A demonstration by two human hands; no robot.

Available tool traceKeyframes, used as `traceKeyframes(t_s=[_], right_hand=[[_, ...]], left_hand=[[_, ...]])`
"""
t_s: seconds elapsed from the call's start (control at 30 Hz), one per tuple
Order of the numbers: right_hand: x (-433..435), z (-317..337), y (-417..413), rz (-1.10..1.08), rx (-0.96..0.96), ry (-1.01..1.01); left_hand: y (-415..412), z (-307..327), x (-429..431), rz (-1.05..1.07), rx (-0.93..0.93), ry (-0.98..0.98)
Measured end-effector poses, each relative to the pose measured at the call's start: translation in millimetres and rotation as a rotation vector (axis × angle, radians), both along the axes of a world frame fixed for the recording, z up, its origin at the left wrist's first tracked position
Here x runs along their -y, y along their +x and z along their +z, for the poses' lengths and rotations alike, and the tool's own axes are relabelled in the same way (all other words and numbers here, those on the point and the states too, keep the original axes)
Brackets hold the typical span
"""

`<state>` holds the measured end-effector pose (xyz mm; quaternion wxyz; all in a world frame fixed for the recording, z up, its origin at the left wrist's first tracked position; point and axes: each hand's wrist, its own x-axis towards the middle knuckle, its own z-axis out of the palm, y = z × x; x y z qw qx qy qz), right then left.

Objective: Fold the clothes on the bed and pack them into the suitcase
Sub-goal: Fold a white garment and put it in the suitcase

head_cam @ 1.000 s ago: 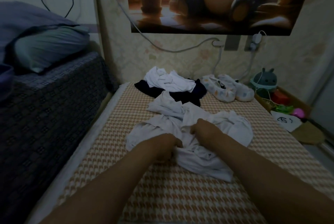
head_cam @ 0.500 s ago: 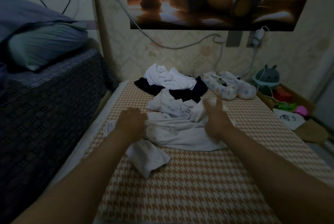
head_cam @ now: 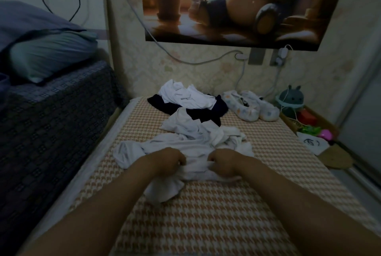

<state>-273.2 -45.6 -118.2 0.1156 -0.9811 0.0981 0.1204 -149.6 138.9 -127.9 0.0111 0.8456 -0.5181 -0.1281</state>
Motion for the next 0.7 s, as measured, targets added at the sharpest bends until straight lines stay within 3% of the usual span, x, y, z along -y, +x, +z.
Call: traceKeyframes(t_s=[0.13, 0.17, 0.2, 0.27, 0.33, 0.37, 0.4, 0.47, 0.6, 0.7], right_hand=[[-42, 26, -10, -0.077, -0.536, 0.664], [-47, 30, -9, -0.061, -0.592, 0.780], [-50, 32, -6, -0.033, -0.530, 0.832], [-49, 25, 8, -0.057, -0.141, 0.729], [-42, 14, 25, -0.034, 0.231, 0.288], [-37, 6, 31, 0.002, 0.298, 0.035], [-32, -2, 35, 0.019, 0.280, -0.122], [-21, -16, 35, 0.007, 0.126, -0.140], [-1, -27, 27, -0.038, -0.009, -0.081], [13, -21, 14, -0.093, -0.154, -0.306]], left_hand=[[13, 24, -30, 0.124, -0.048, 0.498], [16, 28, -38, 0.220, -0.117, 0.555], [17, 31, -44, 0.342, -0.220, 0.558], [16, 33, -50, 0.460, -0.365, 0.497], [19, 28, -45, 0.376, -0.244, 0.266], [18, 24, -40, 0.316, -0.119, 0.124], [16, 19, -35, 0.270, -0.024, 0.003], [13, 8, -28, 0.223, 0.051, -0.089], [10, -10, -30, 0.230, 0.007, 0.199], [20, -13, -29, 0.247, -0.008, 0.127]])
